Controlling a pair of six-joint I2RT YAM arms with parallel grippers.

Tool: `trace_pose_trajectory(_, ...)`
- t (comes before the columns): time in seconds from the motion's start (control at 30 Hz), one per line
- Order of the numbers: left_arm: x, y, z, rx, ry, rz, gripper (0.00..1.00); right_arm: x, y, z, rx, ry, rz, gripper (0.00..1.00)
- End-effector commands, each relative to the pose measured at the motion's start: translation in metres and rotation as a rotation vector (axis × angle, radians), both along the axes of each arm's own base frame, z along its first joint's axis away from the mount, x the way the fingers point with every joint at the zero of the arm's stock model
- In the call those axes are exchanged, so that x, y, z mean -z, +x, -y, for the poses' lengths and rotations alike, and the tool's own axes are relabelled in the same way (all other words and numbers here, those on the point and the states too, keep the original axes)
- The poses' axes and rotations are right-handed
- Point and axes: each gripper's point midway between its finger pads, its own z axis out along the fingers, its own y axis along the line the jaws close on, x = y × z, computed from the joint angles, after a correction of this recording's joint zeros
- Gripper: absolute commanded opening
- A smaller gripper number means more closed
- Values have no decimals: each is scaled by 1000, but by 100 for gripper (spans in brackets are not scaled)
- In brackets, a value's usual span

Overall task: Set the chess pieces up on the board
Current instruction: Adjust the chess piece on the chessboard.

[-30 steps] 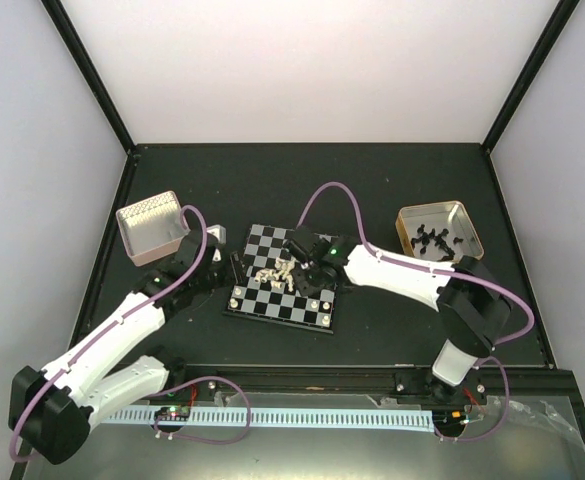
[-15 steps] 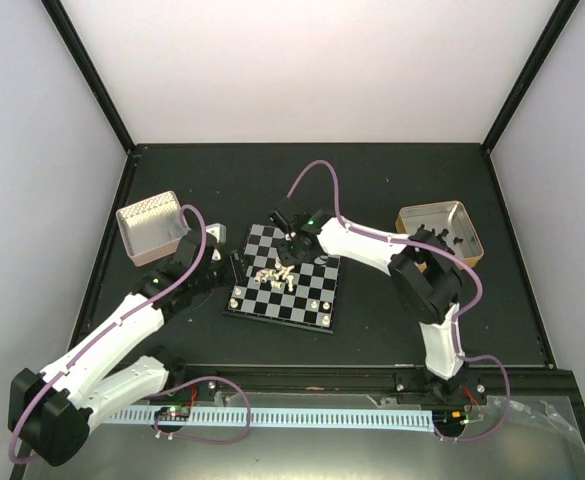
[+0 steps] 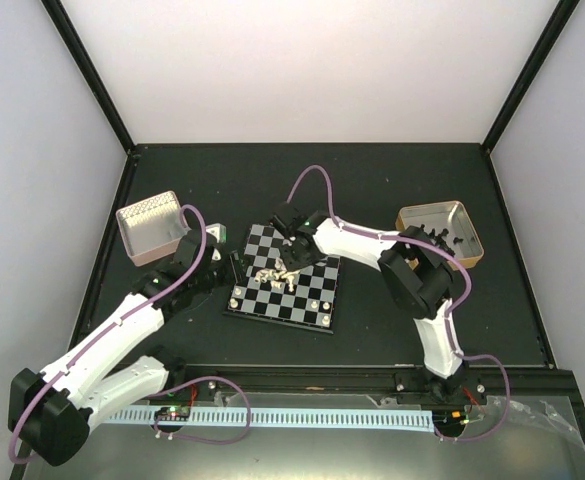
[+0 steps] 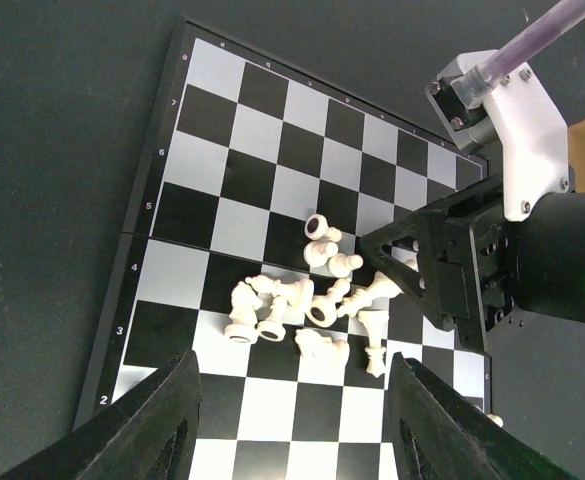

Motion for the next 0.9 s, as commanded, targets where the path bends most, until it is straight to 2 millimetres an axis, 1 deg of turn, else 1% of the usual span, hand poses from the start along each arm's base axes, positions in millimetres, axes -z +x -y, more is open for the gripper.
trace_pose_trajectory(0.0,-4,3,-1,-7,-4,17,53,-2,3,19,29,-35,17,33)
trace_pose_trajectory(0.13,-5,2,-1,-5,-5,16,53,-8,-4,15,-5,6,-4,35)
trace_pose_trajectory(0.3,-4,1,-2,-8,-5,12,53,-6,-21,14,-36,55,-72,37)
trace_pose_trajectory(0.37,-3,1,-2,-7,-6,9,53,-7,-24,15,-21,81,-84,37)
trace_pose_trajectory(0.53,-4,1,0,-5,-13,8,53,-16,-19,15,17,156,-70,37)
trace_pose_trajectory(0.6,-4,1,-1,-3,-12,7,53,-20,-19,12,-15,172,-57,37)
trace_pose_trajectory(0.73,-5,0,-2,-5,-10,11,53,-26,-25,4,-151,204,-47,37)
trace_pose_trajectory(0.87,-4,0,-2,-8,-9,10,53,-25,-31,-3,-249,223,-57,38)
